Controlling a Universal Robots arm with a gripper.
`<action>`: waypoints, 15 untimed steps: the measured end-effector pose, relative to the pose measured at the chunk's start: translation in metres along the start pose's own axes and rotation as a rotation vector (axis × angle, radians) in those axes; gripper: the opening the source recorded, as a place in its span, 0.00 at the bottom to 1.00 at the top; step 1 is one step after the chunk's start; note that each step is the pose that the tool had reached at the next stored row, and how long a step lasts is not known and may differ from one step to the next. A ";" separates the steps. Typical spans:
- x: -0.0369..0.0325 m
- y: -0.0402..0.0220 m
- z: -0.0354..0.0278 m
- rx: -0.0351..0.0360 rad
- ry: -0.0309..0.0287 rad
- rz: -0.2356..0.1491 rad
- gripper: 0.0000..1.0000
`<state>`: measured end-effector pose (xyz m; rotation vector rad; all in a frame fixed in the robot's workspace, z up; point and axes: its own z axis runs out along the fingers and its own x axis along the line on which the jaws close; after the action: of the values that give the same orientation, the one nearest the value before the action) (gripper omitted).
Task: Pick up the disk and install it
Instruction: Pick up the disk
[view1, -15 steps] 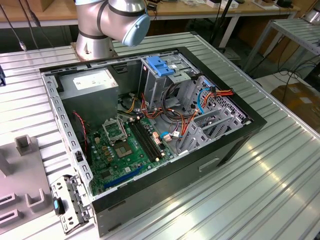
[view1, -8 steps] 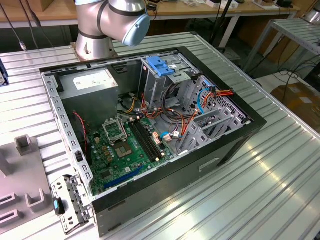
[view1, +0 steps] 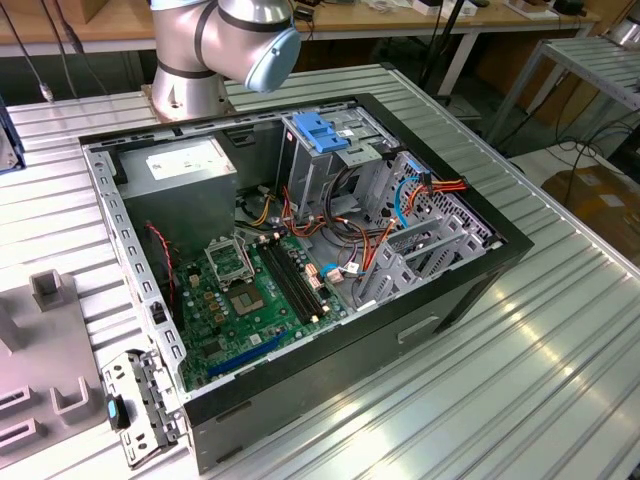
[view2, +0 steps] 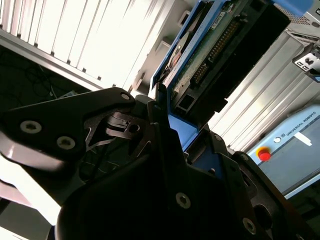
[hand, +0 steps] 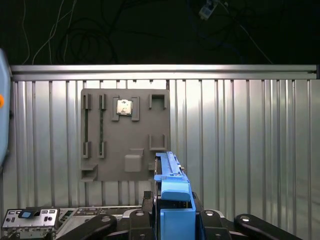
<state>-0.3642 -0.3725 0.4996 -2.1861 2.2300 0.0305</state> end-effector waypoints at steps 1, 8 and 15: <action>0.0000 -0.0009 0.0000 0.0000 0.0000 0.000 0.37; -0.0001 -0.0054 0.0000 0.0000 0.0000 0.000 0.37; -0.0002 -0.0098 -0.0001 -0.0001 0.0000 0.000 0.37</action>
<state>-0.3544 -0.3725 0.4997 -2.1861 2.2301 0.0306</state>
